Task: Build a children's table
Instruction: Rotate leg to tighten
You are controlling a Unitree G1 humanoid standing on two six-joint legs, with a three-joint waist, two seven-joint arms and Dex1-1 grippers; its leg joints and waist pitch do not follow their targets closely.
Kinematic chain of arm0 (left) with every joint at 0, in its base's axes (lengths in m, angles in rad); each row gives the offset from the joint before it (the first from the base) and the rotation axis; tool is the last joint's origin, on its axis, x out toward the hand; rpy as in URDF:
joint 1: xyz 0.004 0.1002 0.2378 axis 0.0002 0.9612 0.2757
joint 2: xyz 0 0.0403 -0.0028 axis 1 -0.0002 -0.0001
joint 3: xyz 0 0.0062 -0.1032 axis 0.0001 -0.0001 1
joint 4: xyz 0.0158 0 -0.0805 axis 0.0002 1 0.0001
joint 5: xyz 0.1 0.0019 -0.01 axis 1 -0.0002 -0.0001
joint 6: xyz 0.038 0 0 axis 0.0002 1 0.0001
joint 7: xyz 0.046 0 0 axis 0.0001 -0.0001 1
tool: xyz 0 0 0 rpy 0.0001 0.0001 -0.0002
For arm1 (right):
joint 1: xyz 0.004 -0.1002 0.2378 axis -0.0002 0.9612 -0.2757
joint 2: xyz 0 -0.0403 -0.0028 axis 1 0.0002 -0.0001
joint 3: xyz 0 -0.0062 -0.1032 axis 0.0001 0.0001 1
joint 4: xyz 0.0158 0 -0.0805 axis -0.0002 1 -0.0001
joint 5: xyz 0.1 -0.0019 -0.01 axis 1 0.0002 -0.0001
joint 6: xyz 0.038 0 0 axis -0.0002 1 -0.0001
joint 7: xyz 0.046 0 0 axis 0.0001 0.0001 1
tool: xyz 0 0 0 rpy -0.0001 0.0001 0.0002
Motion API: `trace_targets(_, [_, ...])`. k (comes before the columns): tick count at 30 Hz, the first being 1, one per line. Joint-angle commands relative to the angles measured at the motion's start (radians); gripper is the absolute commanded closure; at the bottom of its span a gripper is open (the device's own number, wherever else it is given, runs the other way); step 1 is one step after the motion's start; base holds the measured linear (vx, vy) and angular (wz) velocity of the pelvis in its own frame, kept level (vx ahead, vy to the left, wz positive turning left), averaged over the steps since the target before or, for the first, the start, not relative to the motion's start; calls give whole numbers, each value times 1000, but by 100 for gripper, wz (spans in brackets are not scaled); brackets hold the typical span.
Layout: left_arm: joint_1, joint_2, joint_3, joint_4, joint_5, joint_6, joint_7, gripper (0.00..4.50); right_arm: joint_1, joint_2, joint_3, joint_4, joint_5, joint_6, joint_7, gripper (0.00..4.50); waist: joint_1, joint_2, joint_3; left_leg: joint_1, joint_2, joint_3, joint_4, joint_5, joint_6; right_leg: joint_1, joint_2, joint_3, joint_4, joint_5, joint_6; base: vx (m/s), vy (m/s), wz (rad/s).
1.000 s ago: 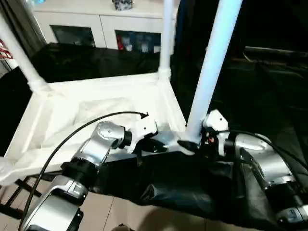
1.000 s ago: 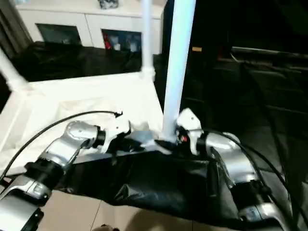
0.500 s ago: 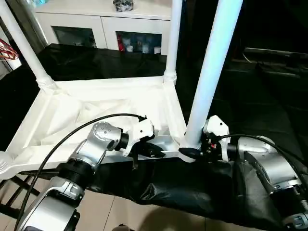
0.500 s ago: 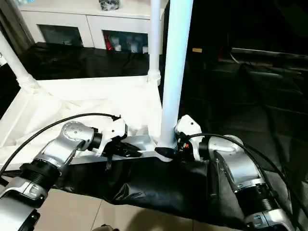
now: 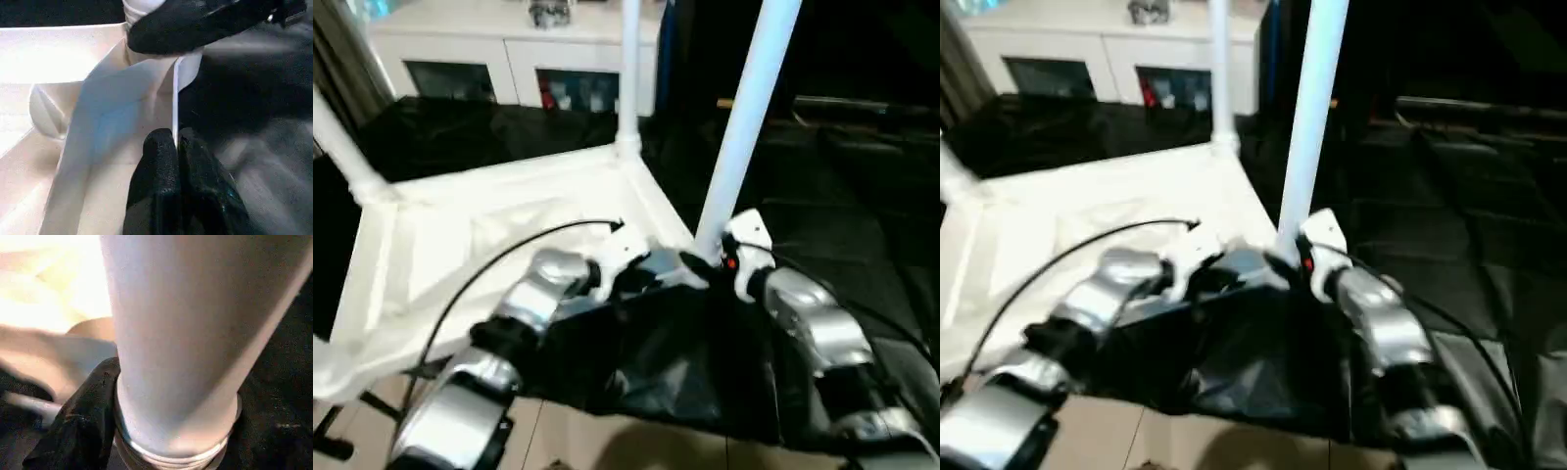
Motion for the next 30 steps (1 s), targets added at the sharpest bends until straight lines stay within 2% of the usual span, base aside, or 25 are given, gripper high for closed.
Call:
trace_targets(1, [-44, -55, 16, -14, -15, -19, 65, 450, 5, 66, 48, 81, 5, 6, -14, 176, -2, -10, -69, 13, 21, -6, -71, -219, 13, 52, -63, 38, -78, -204, -218, 0, 0, 0])
trace_targets(2, [-47, -61, 16, -11, -13, -24, 73, 450, -4, 77, 42, 98, 2, -6, -25, 176, -1, -10, -70, 14, 22, -7, -72, -217, 15, 54, -63, 38, -79, -200, -217, 0, 0, 0])
trace_targets(3, [-44, -64, 12, -14, -13, -28, 63, 450, -11, 84, 35, 106, 12, -14, -11, 141, -2, -10, -70, 13, 23, -7, -71, -219, 19, 54, -63, 39, -78, -192, -218, 0, 0, 0])
trace_targets(5, [-36, -66, 5, -21, -11, -41, 36, 450, -18, 93, 21, 110, 22, -16, 10, 106, -1, -11, -69, 12, 23, -6, -72, -216, 27, 54, -63, 39, -77, -184, -218, 0, 0, 0])
trace_targets(6, [-29, -62, 0, -30, -13, -46, 18, 450, -20, 90, 21, 103, 27, -15, 26, 104, -1, -14, -70, 13, 24, -6, -71, -213, 32, 54, -63, 40, -77, -178, -221, 0, 0, 0])
trace_targets(7, [-24, -59, -3, -36, -15, -49, 8, 450, -20, 88, 22, 97, 30, -15, 34, 85, -1, -14, -69, 12, 23, -6, -72, -211, 34, 55, -63, 39, -76, -177, -222, 0, 0, 0])
trace_targets(10, [-14, -50, -10, -42, -19, -62, -17, 450, -18, 71, 33, 86, 20, -30, 58, 64, -1, -13, -71, 12, 24, -5, -70, -196, 41, 56, -63, 39, -73, -150, -229, 0, 0, 0])
trace_targets(14, [12, -19, -25, -68, -29, -86, -98, 450, 13, 3, 74, 17, 15, -49, 184, 64, 4, -13, -70, 11, 26, -5, -69, -189, 57, 59, -63, 39, -72, -129, -233, 0, 0, 0])
trace_targets(17, [26, 4, -31, -87, -42, -99, -162, 450, 50, -52, 103, -53, 23, -53, 295, 64, 6, -16, -67, 11, 26, -4, -70, -197, 63, 59, -63, 39, -76, -154, -231, 0, 0, 0])
trace_targets(19, [39, 36, -39, -107, -60, -131, -253, 450, 98, -143, 135, -153, 49, -48, 452, 64, 11, -15, -67, 12, 28, -4, -70, -209, 66, 59, -63, 39, -78, -182, -223, 0, 0, 0])
trace_targets(21, [41, 43, -41, -109, -63, -141, -269, 450, 105, -159, 139, -168, 54, -48, 478, 64, 13, -15, -67, 10, 30, -3, -70, -213, 72, 57, -63, 40, -76, -186, -223, 0, 0, 0])
trace_targets(25, [59, 82, -56, -148, -81, -134, -378, 450, 136, -225, 157, -249, 89, -38, 600, 64, 20, -15, -65, 13, 32, -3, -71, -236, 65, 52, -65, 40, -82, -247, -217, 0, 0, 0])
trace_targets(29, [76, 113, -64, -183, -96, -118, -461, 450, 160, -278, 184, -303, 90, -26, 683, 64, 27, -14, -66, 13, 35, -3, -72, -225, 66, 50, -63, 41, -77, -220, -219, 0, 0, 0])
trace_targets(30, [79, 118, -66, -186, -96, -116, -470, 450, 163, -285, 191, -309, 88, -21, 693, 78, 28, -13, -68, 14, 36, -4, -72, -221, 65, 50, -64, 41, -75, -209, -222, 0, 0, 0])
